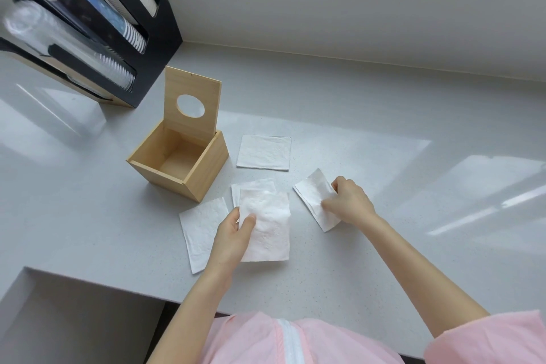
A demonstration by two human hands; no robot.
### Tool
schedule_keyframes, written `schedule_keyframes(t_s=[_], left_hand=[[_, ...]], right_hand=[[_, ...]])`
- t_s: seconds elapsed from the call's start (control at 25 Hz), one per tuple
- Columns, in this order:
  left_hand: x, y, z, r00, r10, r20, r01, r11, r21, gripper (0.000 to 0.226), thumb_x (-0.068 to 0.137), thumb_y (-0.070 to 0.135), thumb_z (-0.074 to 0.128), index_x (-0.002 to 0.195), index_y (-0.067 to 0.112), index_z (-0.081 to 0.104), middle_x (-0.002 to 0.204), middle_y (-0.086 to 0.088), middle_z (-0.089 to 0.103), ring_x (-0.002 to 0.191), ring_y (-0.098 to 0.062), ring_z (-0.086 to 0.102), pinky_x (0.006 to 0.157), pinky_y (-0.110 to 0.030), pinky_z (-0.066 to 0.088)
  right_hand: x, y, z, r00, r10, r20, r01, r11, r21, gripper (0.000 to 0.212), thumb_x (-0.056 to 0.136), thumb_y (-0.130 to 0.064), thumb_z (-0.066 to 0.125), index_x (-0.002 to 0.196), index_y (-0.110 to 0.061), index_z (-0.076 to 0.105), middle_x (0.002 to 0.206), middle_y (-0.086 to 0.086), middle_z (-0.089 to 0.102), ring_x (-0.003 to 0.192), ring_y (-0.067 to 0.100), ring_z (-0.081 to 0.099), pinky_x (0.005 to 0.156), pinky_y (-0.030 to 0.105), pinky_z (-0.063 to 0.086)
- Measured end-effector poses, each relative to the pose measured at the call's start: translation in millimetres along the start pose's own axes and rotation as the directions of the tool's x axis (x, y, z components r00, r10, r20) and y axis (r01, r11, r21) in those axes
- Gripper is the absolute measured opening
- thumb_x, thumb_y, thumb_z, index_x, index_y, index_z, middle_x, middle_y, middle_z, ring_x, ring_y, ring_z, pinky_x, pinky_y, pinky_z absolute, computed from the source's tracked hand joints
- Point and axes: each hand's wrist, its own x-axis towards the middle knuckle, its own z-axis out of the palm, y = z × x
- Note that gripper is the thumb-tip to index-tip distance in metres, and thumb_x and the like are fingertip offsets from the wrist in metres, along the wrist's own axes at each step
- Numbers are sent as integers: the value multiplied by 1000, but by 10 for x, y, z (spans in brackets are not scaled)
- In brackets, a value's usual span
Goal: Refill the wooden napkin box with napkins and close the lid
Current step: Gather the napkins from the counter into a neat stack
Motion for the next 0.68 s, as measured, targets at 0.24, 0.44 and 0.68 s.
schedule_keyframes(t_s=[0.24, 0.44, 0.68], left_hand=[[54, 31, -6, 998, -55, 9, 56, 997, -58, 20, 94, 16, 42, 95, 27, 58, 104, 0, 66, 99, -22, 63, 78, -32, 50], [52, 83, -11, 997, -63, 43, 66, 995, -73, 22, 96, 16, 41, 105, 20, 60, 100, 1, 68, 96, -19, 65, 71, -27, 50], [15, 169, -72, 972, -95, 213, 153, 950, -274, 30, 97, 21, 37, 112, 14, 62, 107, -5, 70, 92, -19, 67, 68, -29, 53]], right_hand=[[-100, 50, 34, 998, -18, -57, 25, 992, 124, 21, 83, -14, 48, 103, -10, 55, 91, 4, 55, 87, 26, 51, 65, 30, 36], [-396, -63, -204, 991, -133, -28, 127, 824, 553, 11, 91, -16, 51, 86, -17, 61, 79, -5, 61, 75, 13, 54, 61, 17, 41], [-777, -382, -192, 937, -332, 106, 125, 606, 786, 13, 90, -8, 56, 86, -18, 62, 83, -2, 68, 76, 12, 62, 73, 23, 46]])
